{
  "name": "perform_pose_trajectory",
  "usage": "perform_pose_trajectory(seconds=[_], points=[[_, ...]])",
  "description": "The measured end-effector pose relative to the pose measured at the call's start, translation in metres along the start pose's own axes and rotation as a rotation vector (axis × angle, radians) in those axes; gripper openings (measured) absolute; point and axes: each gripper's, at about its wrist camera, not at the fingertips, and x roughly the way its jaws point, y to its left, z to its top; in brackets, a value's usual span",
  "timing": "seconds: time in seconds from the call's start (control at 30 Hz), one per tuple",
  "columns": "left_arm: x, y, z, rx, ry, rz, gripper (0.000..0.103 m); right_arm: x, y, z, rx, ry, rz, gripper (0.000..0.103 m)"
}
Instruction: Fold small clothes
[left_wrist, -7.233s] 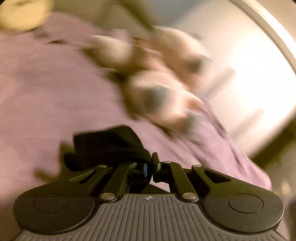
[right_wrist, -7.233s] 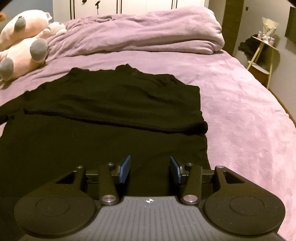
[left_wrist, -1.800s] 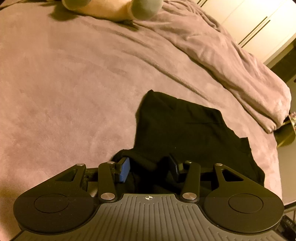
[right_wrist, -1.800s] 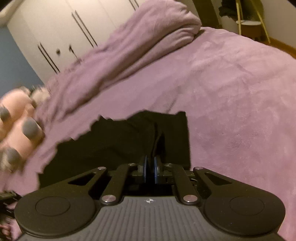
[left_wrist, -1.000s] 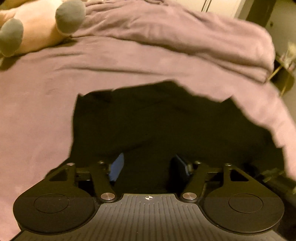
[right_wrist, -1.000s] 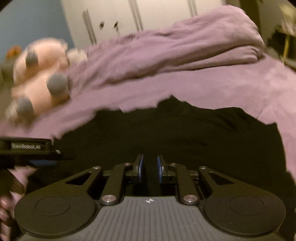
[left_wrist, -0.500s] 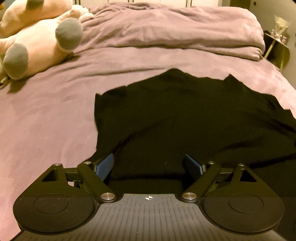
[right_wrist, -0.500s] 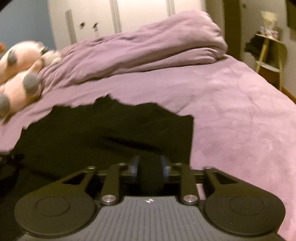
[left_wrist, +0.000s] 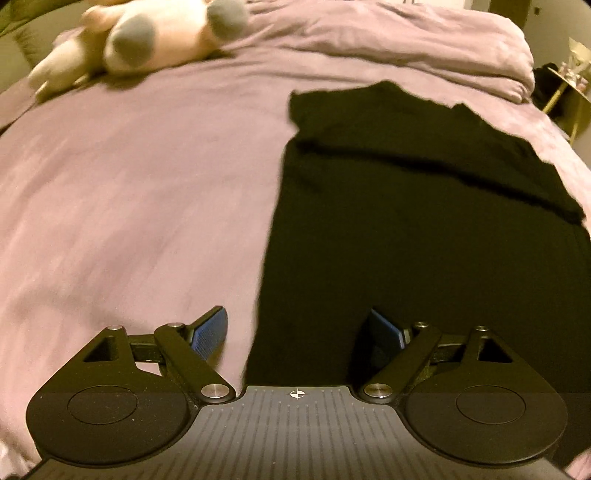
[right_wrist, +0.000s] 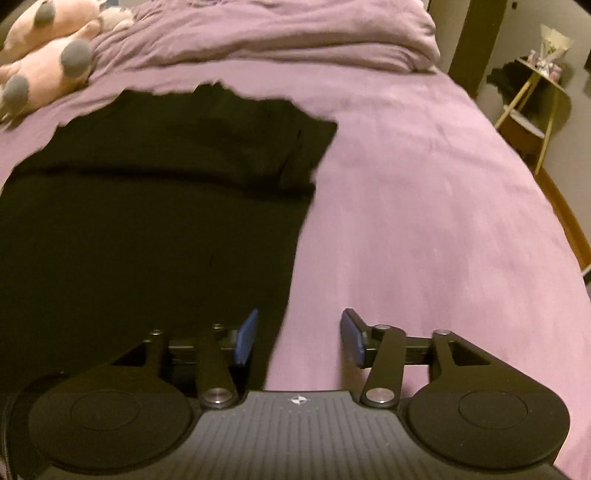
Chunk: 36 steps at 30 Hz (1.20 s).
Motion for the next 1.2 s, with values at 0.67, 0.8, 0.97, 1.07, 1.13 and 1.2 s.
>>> perform_pose_trajectory(seconds=[0.67,0.8,0.97,1.07,1.13,1.2], points=[[-0.033,0.044,-0.060,-0.144,0.105,-0.170,0.043,-0.058,0.001,-0.101,0.233,0.140,0.228,0.055],[-0.033,0.047,-0.063,-0.136,0.117,-0.181,0.036,-0.057,0.000,-0.103,0.238,0.139,0.250,0.039],[-0.033,0.050,-0.061,-0.134,0.154,-0.225,0.008,-0.055,0.000,-0.105,0.227,0.141,0.281,0.012],[-0.035,0.050,-0.058,-0.146,0.166,-0.288,0.006,-0.053,-0.004,-0.103,0.265,0.145,0.325,0.005],[-0.039,0.050,-0.054,-0.174,0.161,-0.345,0.005,-0.051,-0.013,-0.101,0.342,0.153,0.381,0.004],[-0.044,0.049,-0.045,-0.190,0.141,-0.386,0.005,-0.049,-0.024,-0.097,0.443,0.144,0.455,0.004]])
